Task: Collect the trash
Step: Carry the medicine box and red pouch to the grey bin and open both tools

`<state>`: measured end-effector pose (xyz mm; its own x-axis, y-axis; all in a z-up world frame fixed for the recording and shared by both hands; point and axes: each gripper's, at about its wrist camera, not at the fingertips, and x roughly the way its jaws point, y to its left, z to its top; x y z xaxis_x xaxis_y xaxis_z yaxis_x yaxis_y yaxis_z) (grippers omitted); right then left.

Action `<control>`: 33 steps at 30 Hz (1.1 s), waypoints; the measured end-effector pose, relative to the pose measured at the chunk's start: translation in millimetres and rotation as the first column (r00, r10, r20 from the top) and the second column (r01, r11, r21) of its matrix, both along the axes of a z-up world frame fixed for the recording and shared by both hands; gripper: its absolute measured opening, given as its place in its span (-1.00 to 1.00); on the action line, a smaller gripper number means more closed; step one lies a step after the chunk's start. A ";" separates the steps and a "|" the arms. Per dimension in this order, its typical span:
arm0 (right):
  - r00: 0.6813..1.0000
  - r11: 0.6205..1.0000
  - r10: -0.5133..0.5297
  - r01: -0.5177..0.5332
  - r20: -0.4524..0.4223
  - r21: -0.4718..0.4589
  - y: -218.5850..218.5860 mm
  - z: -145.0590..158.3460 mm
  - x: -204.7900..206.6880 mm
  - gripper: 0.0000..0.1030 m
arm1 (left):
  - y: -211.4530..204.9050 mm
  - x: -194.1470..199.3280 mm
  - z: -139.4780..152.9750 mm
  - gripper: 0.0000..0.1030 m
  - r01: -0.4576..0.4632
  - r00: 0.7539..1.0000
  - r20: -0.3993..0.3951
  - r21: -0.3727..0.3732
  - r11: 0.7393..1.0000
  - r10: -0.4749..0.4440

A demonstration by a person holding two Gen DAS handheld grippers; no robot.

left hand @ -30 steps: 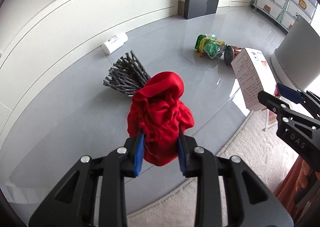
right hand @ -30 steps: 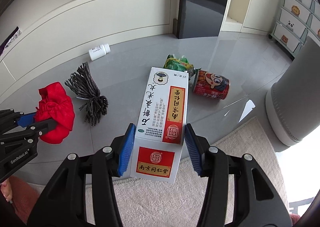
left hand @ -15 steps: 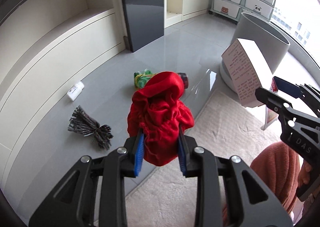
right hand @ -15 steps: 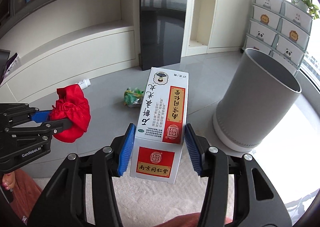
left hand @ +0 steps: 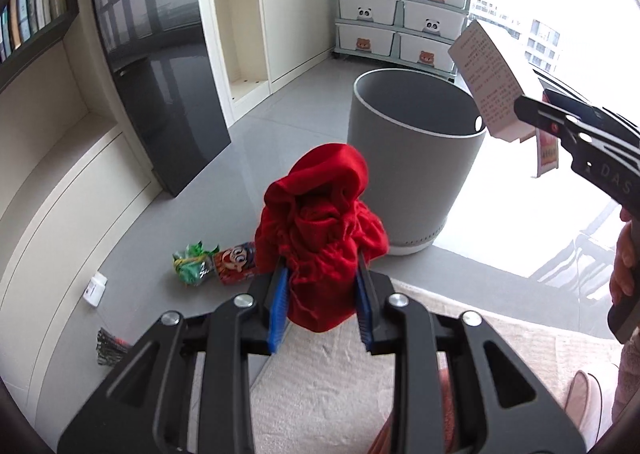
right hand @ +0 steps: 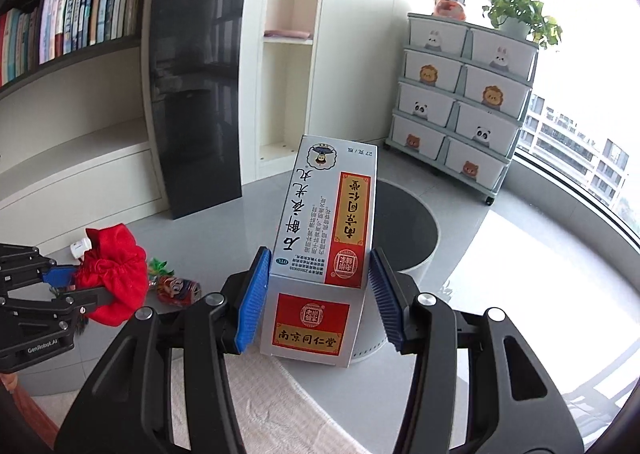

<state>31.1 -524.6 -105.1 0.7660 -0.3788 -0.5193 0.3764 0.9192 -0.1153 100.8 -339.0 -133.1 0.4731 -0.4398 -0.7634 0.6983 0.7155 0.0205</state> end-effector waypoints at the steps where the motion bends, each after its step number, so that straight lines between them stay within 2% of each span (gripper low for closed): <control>1: 1.000 1.000 -0.007 0.007 0.009 -0.007 -9.1 6.1 4.2 -0.07 | -7.8 1.9 2.8 -0.44 0.011 1.000 0.008 -0.001 1.000 -0.011; 6: 0.999 0.999 -0.023 0.024 0.026 -0.030 -39.5 26.5 17.8 -0.07 | -47.7 15.5 14.4 -0.44 0.052 0.998 0.031 -0.006 0.999 -0.052; 12: 0.999 0.999 -0.038 0.038 0.008 0.002 -75.0 23.3 39.0 -0.06 | -88.4 31.6 22.5 -0.44 0.095 0.994 0.058 0.010 0.995 -0.096; 16: 0.998 0.998 -0.061 0.060 0.016 0.012 -93.2 20.5 49.3 0.18 | -109.8 39.0 23.3 -0.44 0.123 0.990 0.071 0.021 0.992 -0.124; 22: 0.998 0.998 -0.059 0.059 0.016 0.002 -106.4 17.3 56.8 0.18 | -142.6 47.5 18.3 -0.44 0.157 0.986 0.056 0.016 0.987 -0.158; 33: 0.997 0.996 -0.083 0.083 0.008 -0.031 -131.1 19.8 42.8 0.18 | -196.2 64.2 12.3 -0.42 0.198 0.980 0.015 -0.013 0.980 -0.197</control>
<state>73.9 -655.7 -85.3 0.7343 -0.4573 -0.5016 0.4523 0.8807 -0.1406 165.0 -535.2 -120.8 0.3864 -0.5362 -0.7505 0.8256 0.5639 0.0222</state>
